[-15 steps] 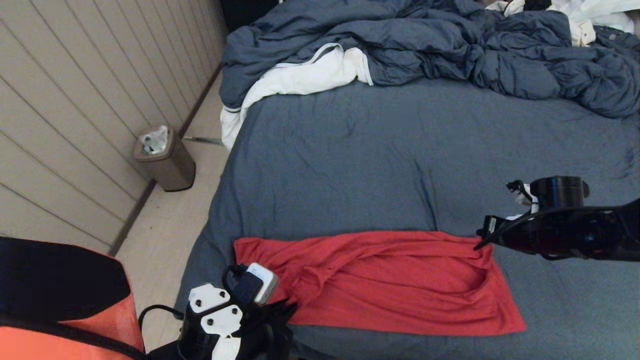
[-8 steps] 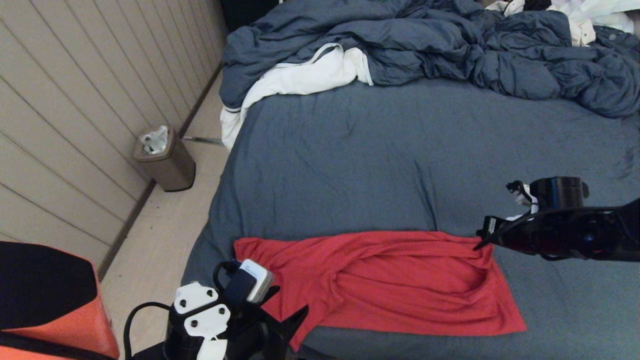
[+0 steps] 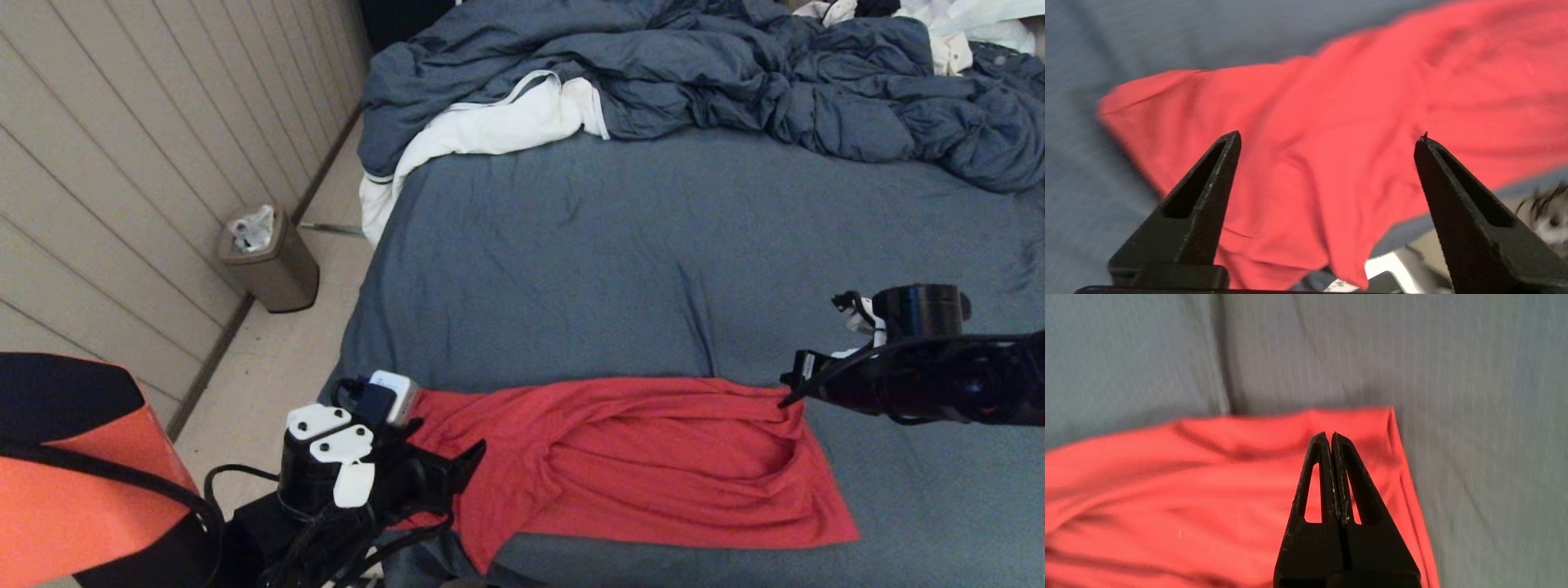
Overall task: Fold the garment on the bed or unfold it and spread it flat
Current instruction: Fold the red T-shirt
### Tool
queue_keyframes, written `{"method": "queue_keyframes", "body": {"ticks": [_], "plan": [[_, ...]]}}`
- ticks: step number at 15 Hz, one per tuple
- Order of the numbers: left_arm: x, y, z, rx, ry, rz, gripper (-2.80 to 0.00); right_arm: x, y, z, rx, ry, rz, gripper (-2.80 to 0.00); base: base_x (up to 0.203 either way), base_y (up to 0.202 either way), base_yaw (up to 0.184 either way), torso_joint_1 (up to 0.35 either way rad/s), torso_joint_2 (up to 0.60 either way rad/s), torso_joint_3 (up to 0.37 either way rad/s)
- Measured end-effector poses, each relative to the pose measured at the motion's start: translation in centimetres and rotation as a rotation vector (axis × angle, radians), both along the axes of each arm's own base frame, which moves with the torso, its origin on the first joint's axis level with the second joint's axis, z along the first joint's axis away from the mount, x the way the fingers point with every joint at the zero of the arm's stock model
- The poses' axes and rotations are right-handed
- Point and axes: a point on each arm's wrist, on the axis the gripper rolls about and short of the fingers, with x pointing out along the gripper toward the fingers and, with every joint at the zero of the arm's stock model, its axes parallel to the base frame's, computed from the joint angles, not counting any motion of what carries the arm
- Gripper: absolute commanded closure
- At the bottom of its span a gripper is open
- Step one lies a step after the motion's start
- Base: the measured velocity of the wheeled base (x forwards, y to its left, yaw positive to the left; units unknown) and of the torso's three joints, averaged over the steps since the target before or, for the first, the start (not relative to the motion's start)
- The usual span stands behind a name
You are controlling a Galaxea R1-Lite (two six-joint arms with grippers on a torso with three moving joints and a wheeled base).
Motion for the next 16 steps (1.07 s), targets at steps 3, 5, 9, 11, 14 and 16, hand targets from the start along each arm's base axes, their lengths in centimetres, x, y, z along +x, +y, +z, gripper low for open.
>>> {"method": "queue_keyframes", "body": {"ticks": [3, 5, 9, 11, 14, 16], "plan": [[1.8, 1.9, 1.5, -0.09, 0.098, 0.055, -2.8, -0.6, 0.3, 0.6, 0.016, 0.103, 0.005, 0.0, 0.0, 0.0, 0.0, 0.0, 0.0, 0.0], [3.1, 3.6, 2.7, -0.157, 0.188, 0.094, -2.8, -0.9, 0.3, 0.8, 0.01, 0.163, 0.017, 0.0, 0.0, 0.0, 0.0, 0.0, 0.0, 0.0], [4.4, 6.9, 4.3, -0.253, 0.286, 0.112, -2.8, -0.8, 0.1, 1.1, 0.004, 0.208, 0.031, 0.0, 0.0, 0.0, 0.0, 0.0, 0.0, 0.0], [5.0, 8.3, 4.9, -0.27, 0.304, 0.142, -2.8, -0.8, 0.3, 1.1, 0.015, 0.211, 0.043, 0.0, 0.0, 0.0, 0.0, 0.0, 0.0, 0.0], [5.2, 9.4, 5.3, -0.308, 0.386, 0.108, -2.8, -1.7, 1.2, 1.1, 0.103, 0.241, 0.132, 0.0, 0.0, 0.0, 0.0, 0.0, 0.0, 0.0], [5.3, 9.8, 5.0, -0.3, 0.407, 0.114, -2.8, -2.1, 1.6, 1.3, 0.143, 0.253, 0.167, 0.0, 0.0, 0.0, 0.0, 0.0, 0.0, 0.0]]}}
